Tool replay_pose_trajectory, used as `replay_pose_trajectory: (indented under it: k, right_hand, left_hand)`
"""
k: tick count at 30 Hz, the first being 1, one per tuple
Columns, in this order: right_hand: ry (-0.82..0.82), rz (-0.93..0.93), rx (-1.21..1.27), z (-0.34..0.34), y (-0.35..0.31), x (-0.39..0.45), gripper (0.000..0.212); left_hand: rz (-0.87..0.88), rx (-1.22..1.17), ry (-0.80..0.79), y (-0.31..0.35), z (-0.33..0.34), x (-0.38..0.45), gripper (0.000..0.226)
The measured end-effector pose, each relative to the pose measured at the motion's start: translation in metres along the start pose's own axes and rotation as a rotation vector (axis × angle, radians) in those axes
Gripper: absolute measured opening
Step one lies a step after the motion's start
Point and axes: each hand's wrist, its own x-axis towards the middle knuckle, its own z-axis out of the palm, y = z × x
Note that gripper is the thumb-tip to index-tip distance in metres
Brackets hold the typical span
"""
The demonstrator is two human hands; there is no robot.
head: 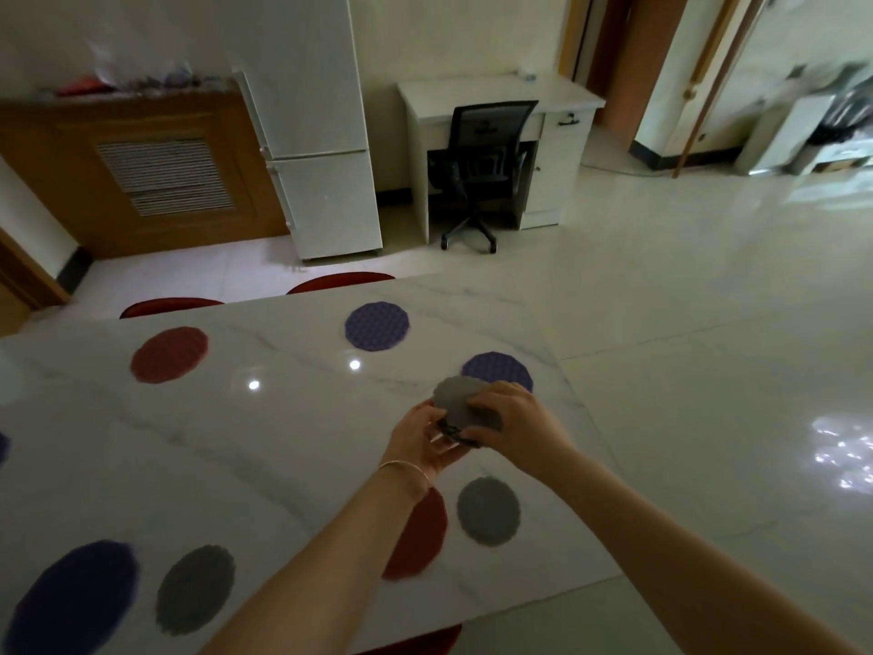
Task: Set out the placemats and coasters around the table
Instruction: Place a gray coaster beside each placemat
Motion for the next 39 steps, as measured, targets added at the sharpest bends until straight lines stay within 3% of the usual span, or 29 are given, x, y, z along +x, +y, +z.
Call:
replay_pose_trajectory:
  k: [10, 14, 18, 27, 32, 35, 39]
  right_hand:
    - [-0.070, -0.019, 0.124, -0.069, 0.084, 0.072, 0.026]
    - [-0.185, -0.123, 0.206, -0.089, 0.131, 0.101, 0.019]
    - [-0.286, -0.233, 0.134, -0.099, 0.160, 0.120, 0.017]
    - [-0.422, -0.414, 0.225, -0.093, 0.154, 0.159, 0.021]
    - [-0.442, -0.488, 0.232, -0.084, 0.136, 0.181, 0.020]
    - [-0.442, -0.541, 0.234, -0.076, 0.132, 0.200, 0.019]
    - [-0.489, -0.622, 0.217, -0.062, 0.132, 0.226, 0.016]
  left_hand:
    - [0.192, -0.023, -0.050, 0.010, 0.086, 0.062, 0.030]
    - [0.275, -0.088, 0.074, -0.006, 0.116, 0.094, 0.027]
    - [0.299, -0.143, 0.249, -0.025, 0.143, 0.107, 0.027]
    - [0.419, -0.249, 0.475, -0.027, 0.148, 0.092, 0.031]
    - [0.511, -0.292, 0.504, -0.015, 0.122, 0.092, 0.037]
    - [0.548, -0.346, 0.544, -0.015, 0.113, 0.101, 0.022]
    - [0.558, -0.408, 0.623, -0.014, 0.111, 0.111, 0.022]
